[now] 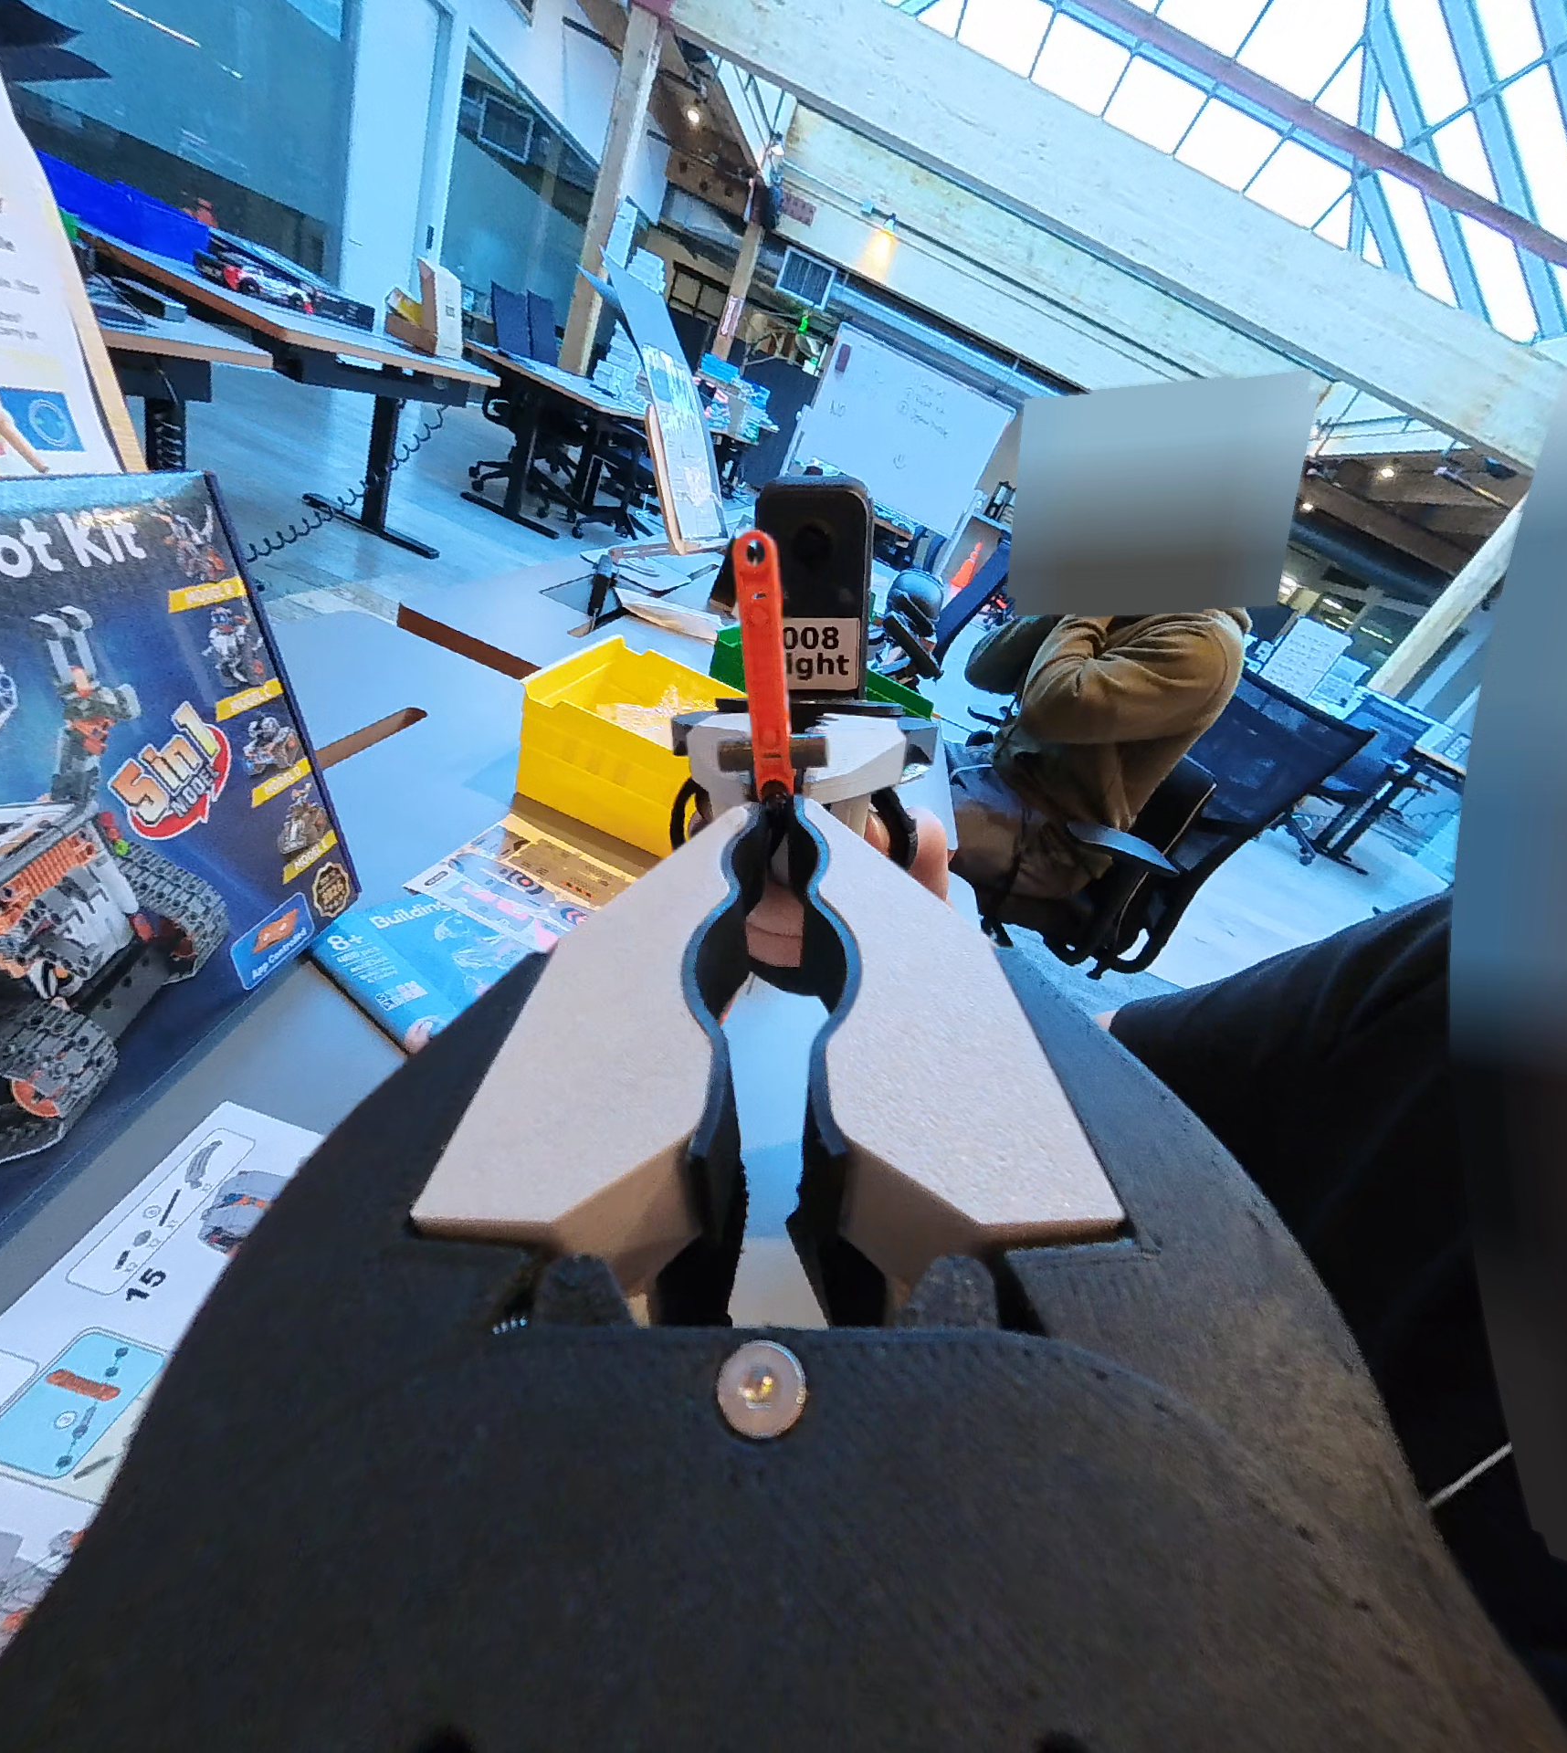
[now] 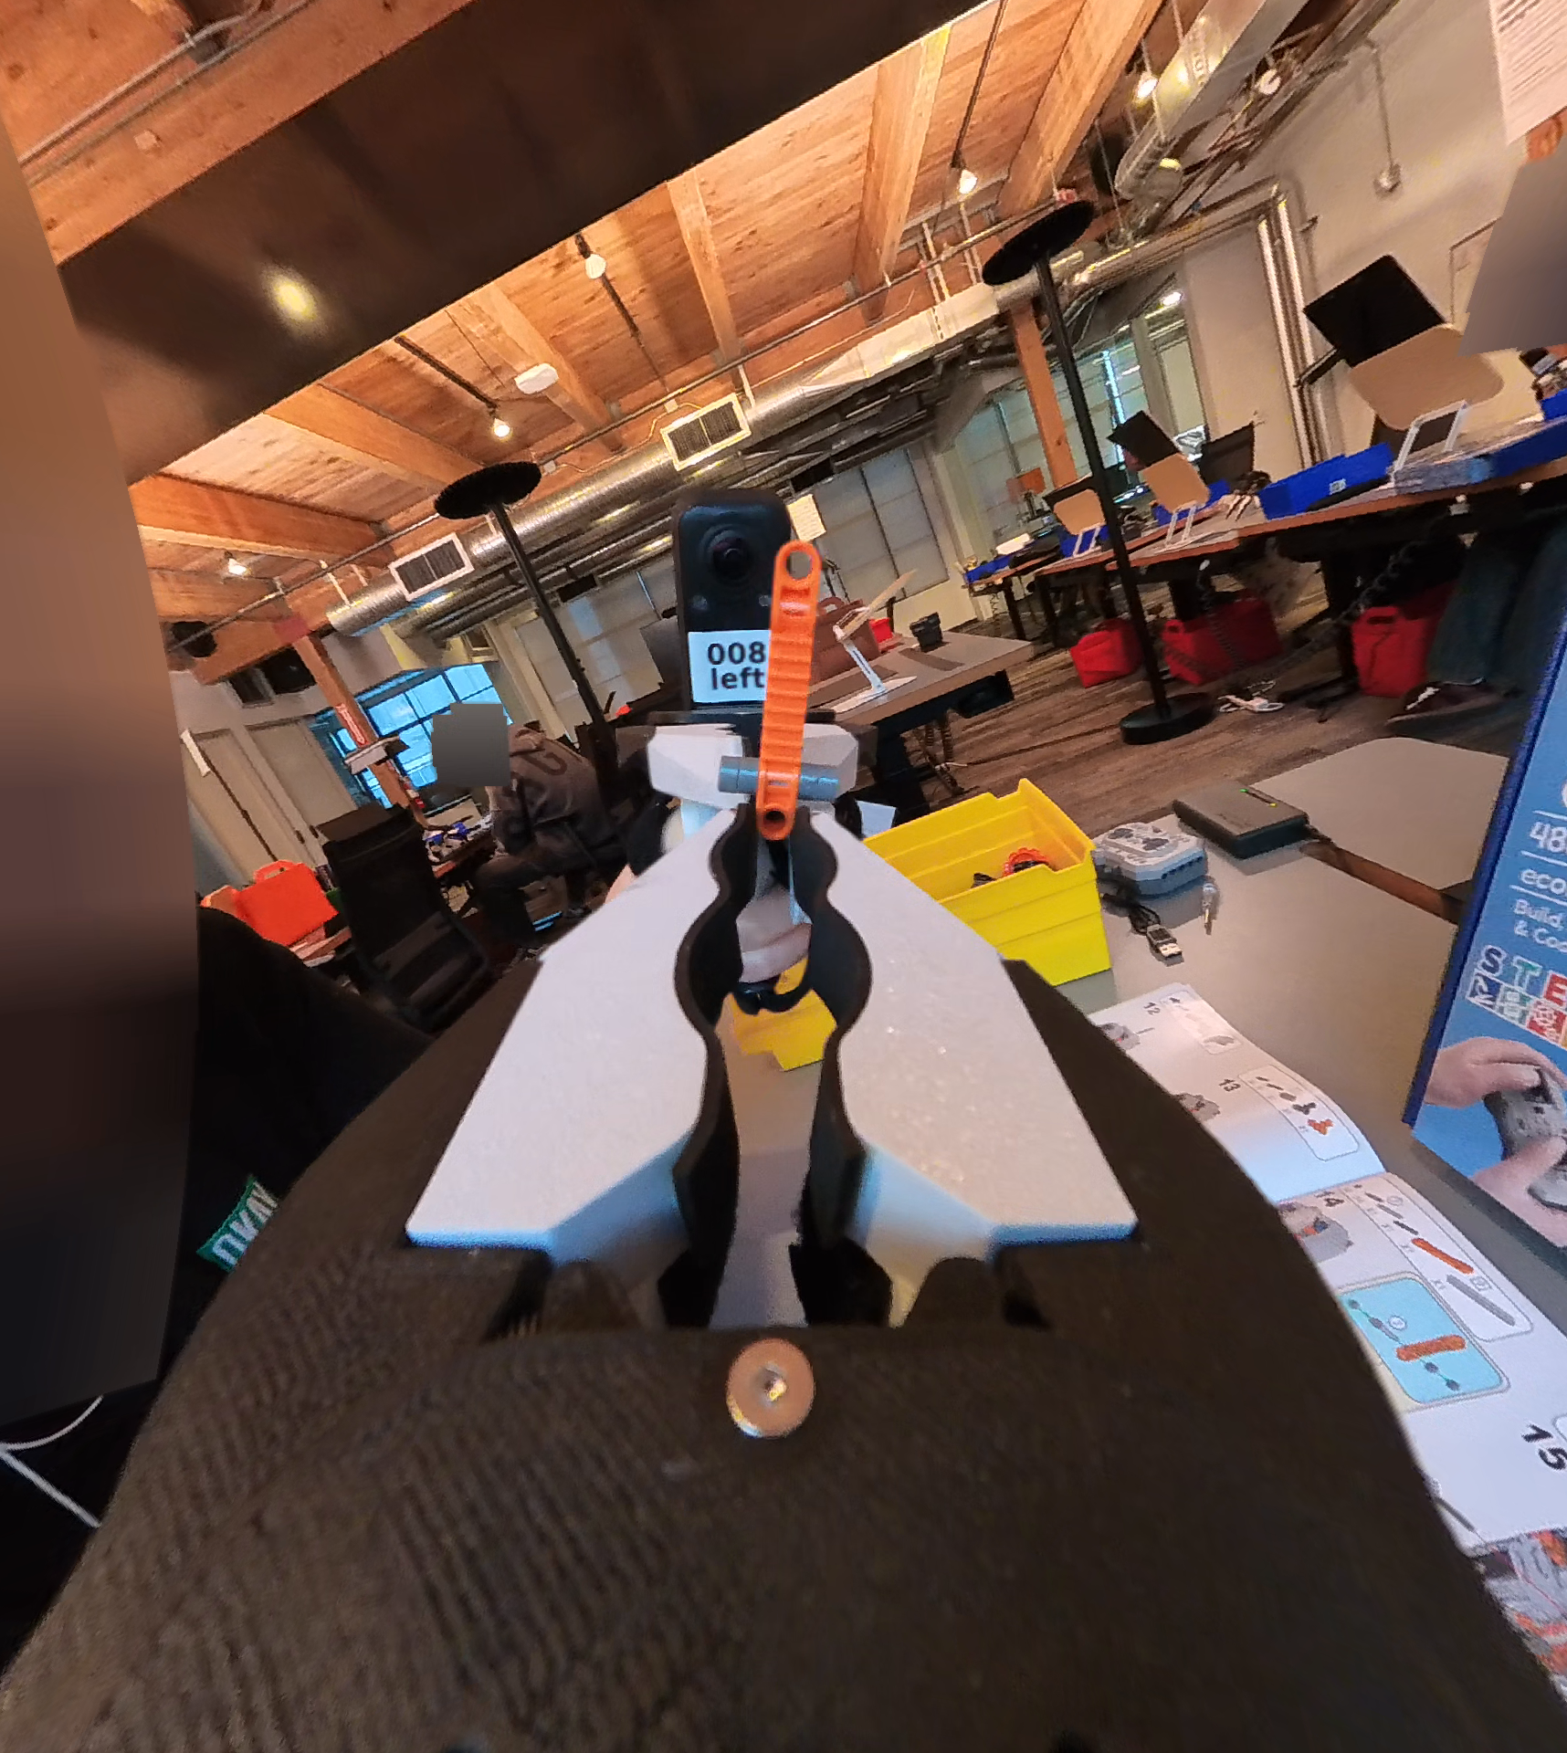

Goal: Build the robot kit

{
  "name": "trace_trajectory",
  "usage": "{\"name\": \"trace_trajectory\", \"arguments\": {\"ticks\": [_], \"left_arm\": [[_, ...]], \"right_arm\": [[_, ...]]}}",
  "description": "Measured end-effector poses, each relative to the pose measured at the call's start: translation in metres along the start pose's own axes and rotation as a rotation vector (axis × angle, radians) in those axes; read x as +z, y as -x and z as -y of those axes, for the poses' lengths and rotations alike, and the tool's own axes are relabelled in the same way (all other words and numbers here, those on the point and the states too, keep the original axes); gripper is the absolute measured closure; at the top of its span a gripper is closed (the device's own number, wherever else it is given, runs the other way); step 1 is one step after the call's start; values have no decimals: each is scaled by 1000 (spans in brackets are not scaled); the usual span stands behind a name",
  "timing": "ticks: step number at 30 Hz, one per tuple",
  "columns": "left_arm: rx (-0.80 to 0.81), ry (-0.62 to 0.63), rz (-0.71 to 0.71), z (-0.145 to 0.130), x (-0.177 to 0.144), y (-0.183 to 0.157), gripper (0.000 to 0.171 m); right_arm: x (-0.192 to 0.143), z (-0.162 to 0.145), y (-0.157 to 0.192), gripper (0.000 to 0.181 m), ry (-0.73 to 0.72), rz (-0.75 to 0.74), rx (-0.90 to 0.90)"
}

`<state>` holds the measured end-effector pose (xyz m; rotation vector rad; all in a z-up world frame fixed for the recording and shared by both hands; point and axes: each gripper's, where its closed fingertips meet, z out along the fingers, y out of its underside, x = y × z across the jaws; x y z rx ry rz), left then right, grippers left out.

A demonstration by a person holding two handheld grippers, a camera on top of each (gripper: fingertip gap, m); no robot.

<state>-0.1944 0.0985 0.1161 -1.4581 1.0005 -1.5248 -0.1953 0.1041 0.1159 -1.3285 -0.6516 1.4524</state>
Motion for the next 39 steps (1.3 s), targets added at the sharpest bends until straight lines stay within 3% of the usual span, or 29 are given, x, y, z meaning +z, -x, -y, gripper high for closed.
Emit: {"name": "trace_trajectory", "arguments": {"ticks": [11,18,24,35,39], "left_arm": [[-15,142,-84,-20,-1,-8,171],[8,199,-104,-30,0,-11,171],[-25,314,-196,-63,32,-21,171],[18,416,-103,-76,20,-4,171],[44,499,-12,-82,-1,10,171]], "right_arm": [[-5,-18,9,177,155,72,-18],[-7,-22,10,177,170,100,-14],[-1,-35,5,178,244,63,-39],[-4,-44,-12,178,269,20,31],[-8,-57,-36,178,342,-129,16]]}}
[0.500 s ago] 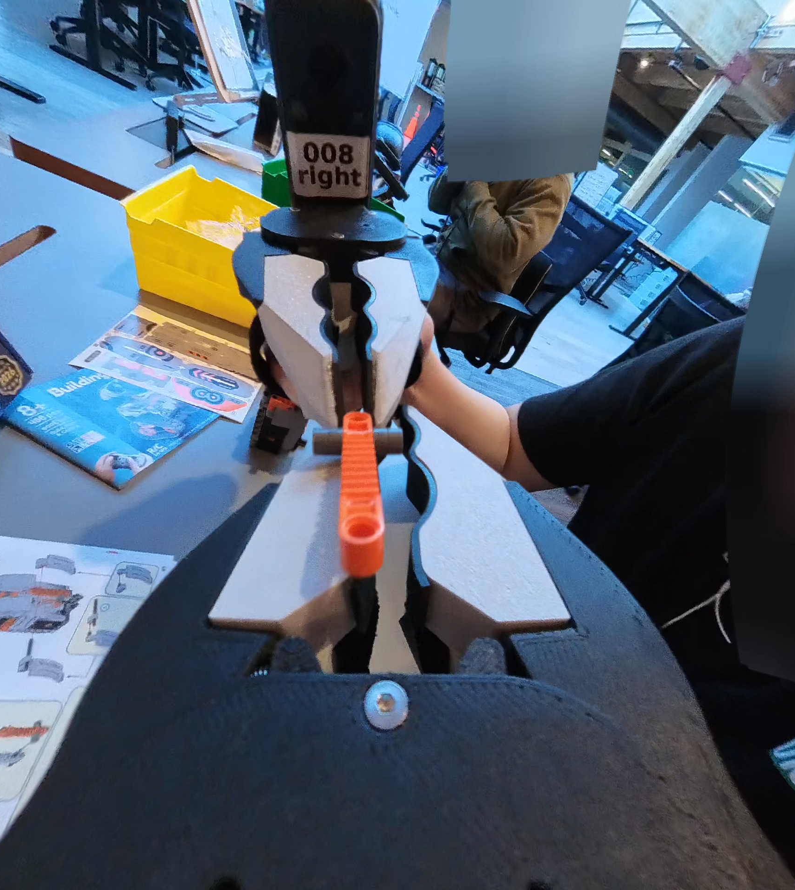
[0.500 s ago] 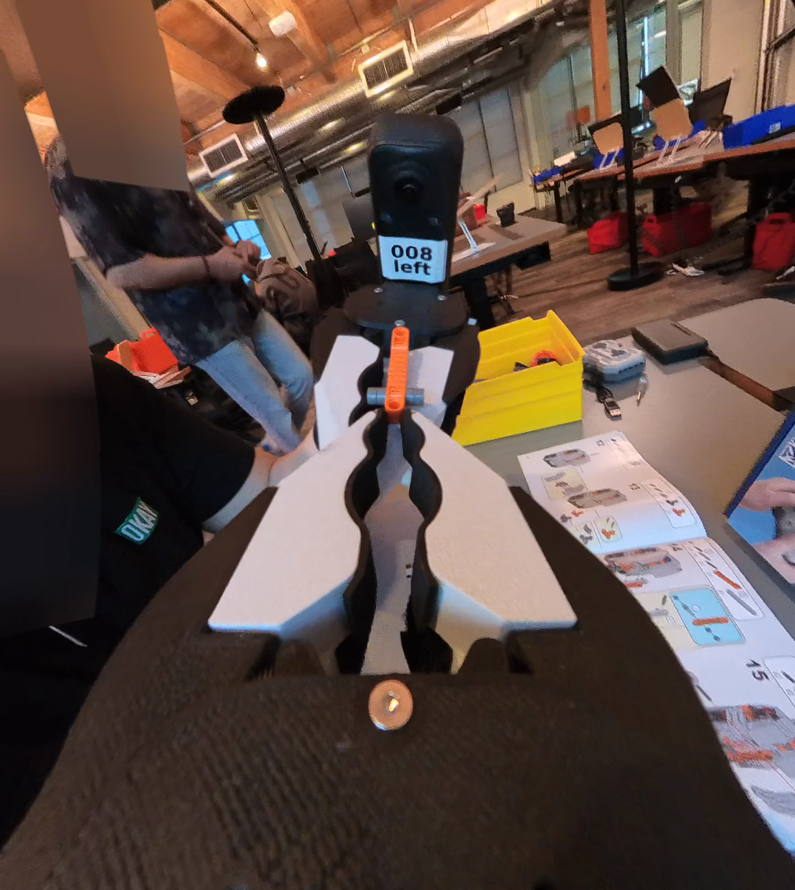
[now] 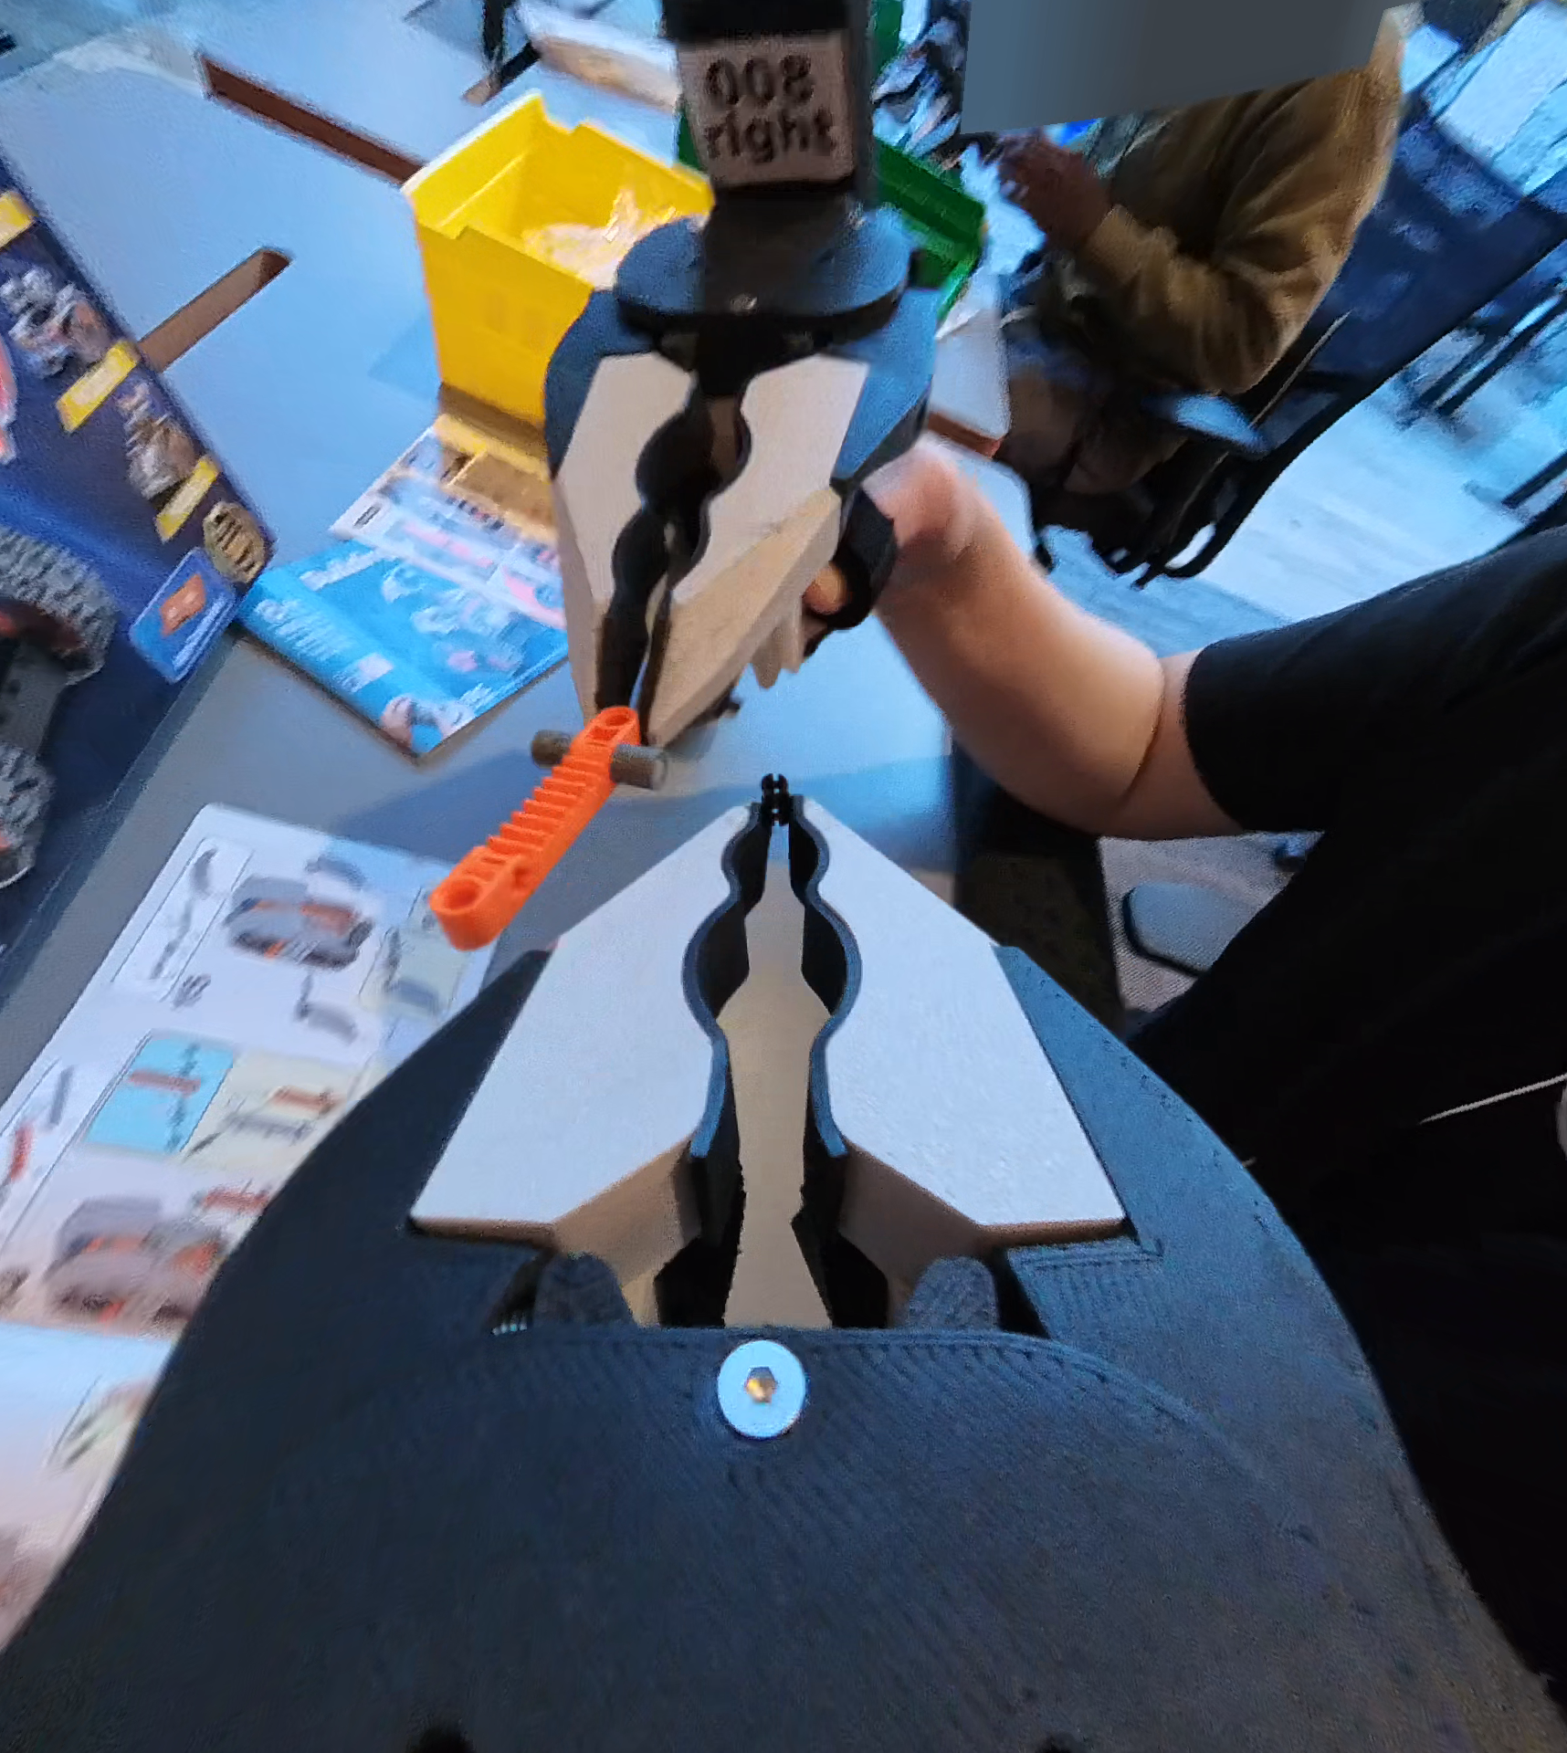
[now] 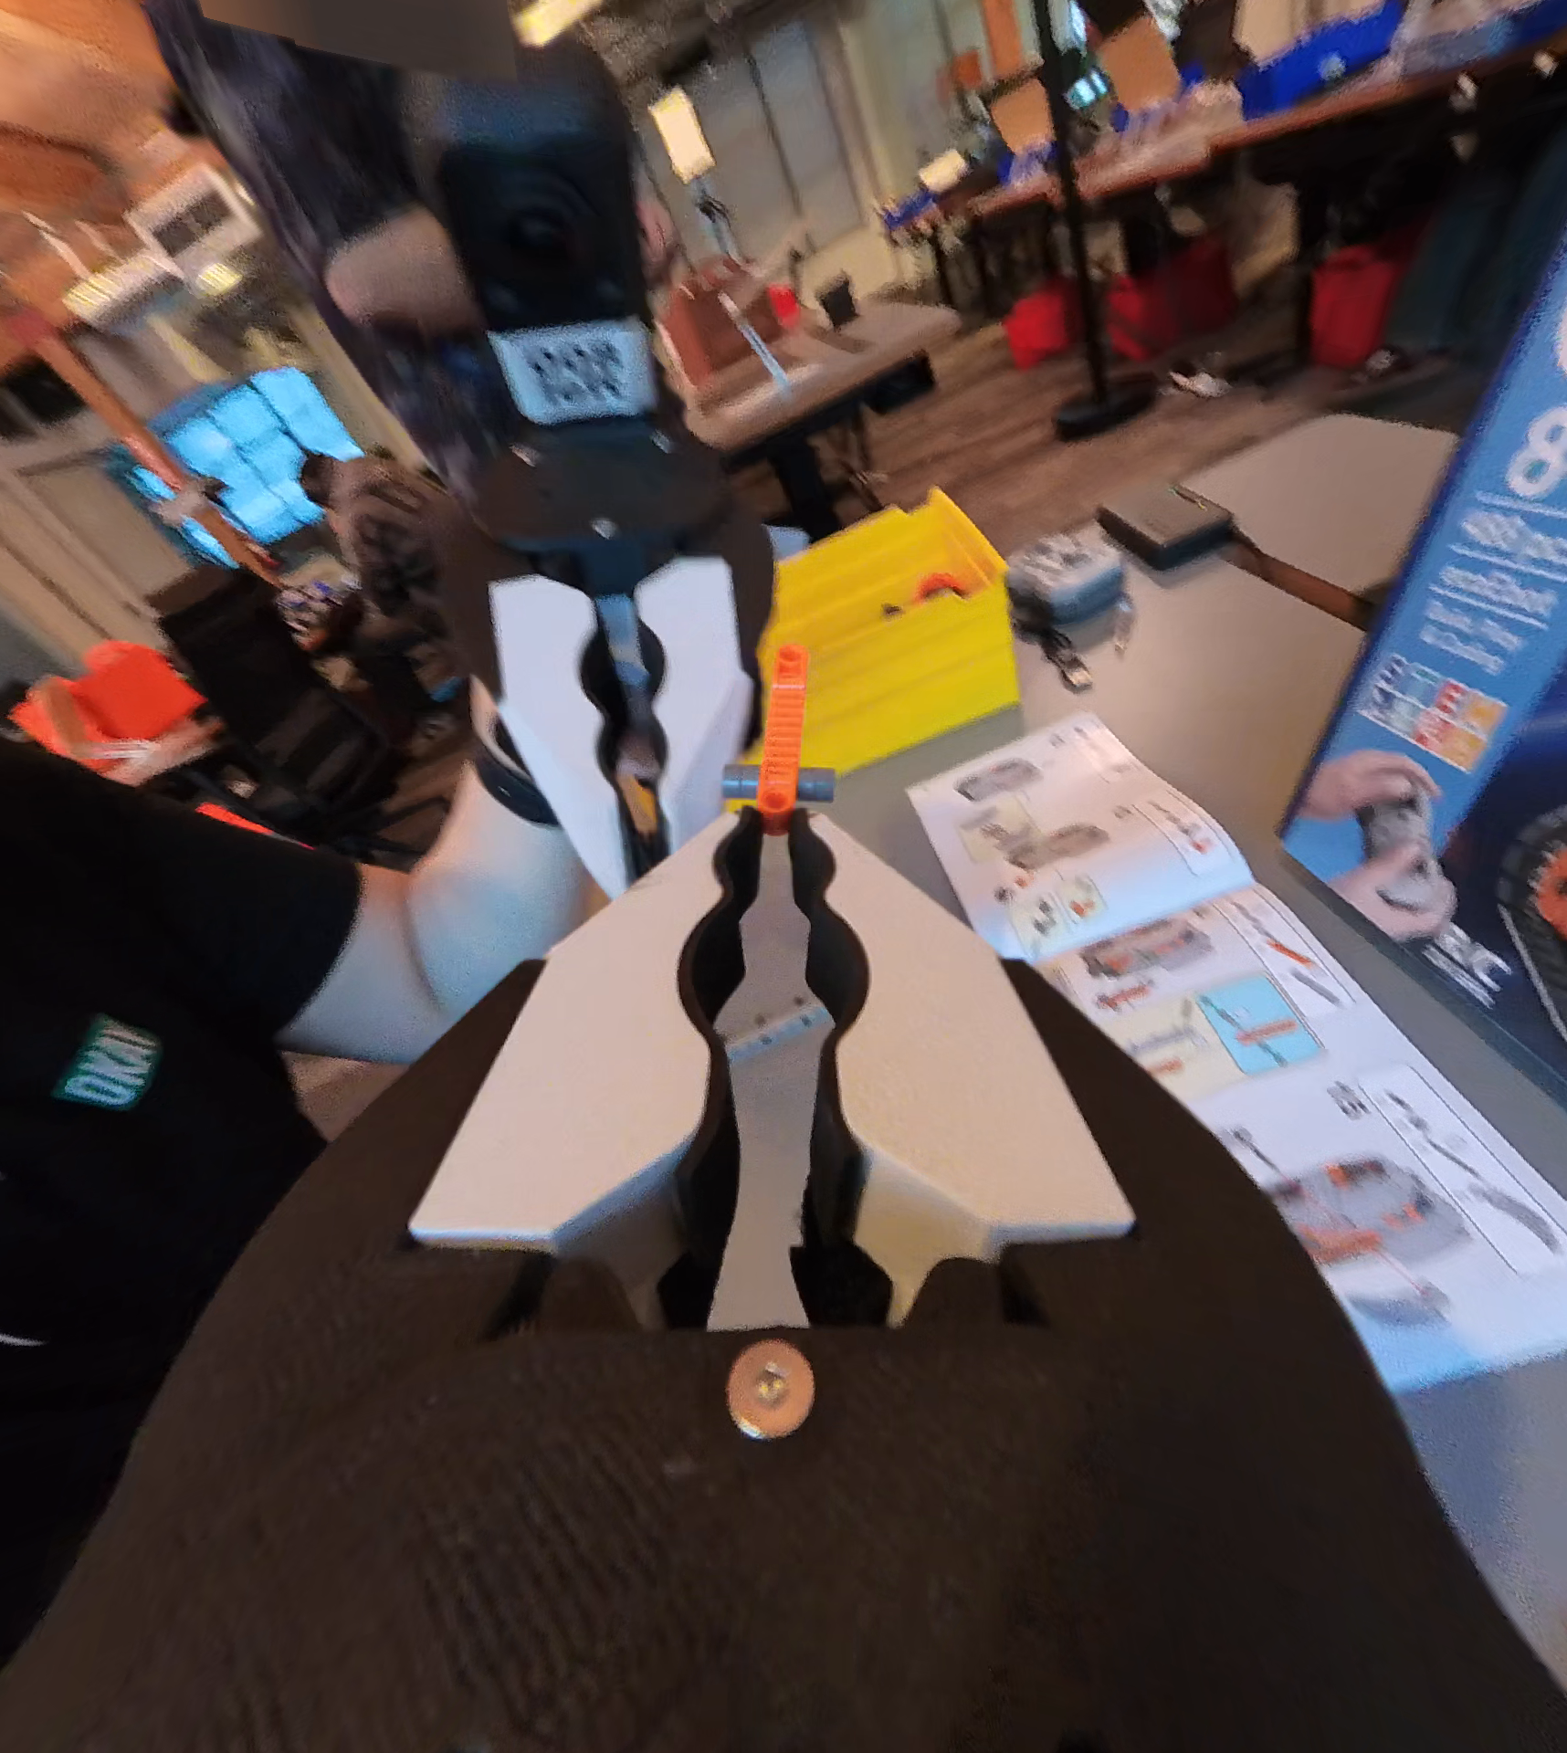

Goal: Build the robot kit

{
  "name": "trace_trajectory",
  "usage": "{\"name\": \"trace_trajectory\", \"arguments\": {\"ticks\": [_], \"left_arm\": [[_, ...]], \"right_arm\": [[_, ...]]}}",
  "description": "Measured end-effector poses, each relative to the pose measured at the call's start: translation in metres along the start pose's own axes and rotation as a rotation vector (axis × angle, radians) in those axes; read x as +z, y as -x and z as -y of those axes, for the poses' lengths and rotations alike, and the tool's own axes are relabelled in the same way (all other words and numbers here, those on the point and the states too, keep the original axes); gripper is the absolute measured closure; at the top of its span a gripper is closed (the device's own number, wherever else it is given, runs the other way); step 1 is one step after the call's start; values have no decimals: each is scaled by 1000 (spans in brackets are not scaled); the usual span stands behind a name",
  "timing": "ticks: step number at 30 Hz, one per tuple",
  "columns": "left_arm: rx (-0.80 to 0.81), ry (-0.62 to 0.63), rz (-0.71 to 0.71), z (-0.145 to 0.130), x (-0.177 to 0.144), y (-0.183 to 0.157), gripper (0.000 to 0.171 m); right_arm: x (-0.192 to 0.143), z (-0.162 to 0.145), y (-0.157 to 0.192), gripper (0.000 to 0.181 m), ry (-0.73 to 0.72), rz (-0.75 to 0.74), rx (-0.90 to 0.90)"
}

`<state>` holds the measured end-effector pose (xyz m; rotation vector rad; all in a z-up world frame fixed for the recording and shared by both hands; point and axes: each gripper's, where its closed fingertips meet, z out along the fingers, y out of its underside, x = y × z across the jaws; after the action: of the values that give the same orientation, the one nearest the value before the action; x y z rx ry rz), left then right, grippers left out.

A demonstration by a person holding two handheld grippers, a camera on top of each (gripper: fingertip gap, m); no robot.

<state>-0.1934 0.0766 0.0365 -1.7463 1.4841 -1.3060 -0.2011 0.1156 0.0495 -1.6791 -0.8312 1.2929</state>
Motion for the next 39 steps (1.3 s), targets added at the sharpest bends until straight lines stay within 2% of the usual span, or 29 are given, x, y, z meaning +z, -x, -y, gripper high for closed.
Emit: {"name": "trace_trajectory", "arguments": {"ticks": [2,4,6,8,10,13,17,23,28,31,34,36,37,39], "left_arm": [[12,58,87,-11,-15,11,171],[3,66,173,-16,-36,22,171],[-21,31,254,-16,-59,32,171],[-43,-30,274,-12,-78,34,171],[-52,-82,291,-8,-94,33,171],[-42,-129,286,-3,-106,27,171],[-28,-140,261,1,-105,22,171],[-26,-136,248,2,-101,21,171],[-29,-90,251,-6,-96,25,171],[-34,-9,182,-19,-81,21,171],[-25,93,33,-35,-58,6,171],[-5,181,-87,-50,-43,-8,171],[11,216,-139,-56,-36,-15,171],[28,279,-235,-66,-24,-29,171]], "right_arm": [[4,-21,-18,178,115,-109,1],[12,-53,-32,178,267,-176,-5],[20,-92,-42,178,436,-197,27],[25,-129,-49,178,599,-209,20],[26,-154,-50,178,727,-214,-5],[17,-180,-49,178,907,-228,-57],[4,-202,-50,178,1076,-266,-94],[-8,-213,-55,173,1215,-344,-170],[0,-197,-48,169,1138,-326,-187],[14,-150,-38,167,904,-286,-250],[31,-84,3,155,547,-156,-597],[34,-61,46,155,352,-29,-819],[35,-55,58,156,299,-10,-891],[37,-55,65,158,284,-4,-969]]}}
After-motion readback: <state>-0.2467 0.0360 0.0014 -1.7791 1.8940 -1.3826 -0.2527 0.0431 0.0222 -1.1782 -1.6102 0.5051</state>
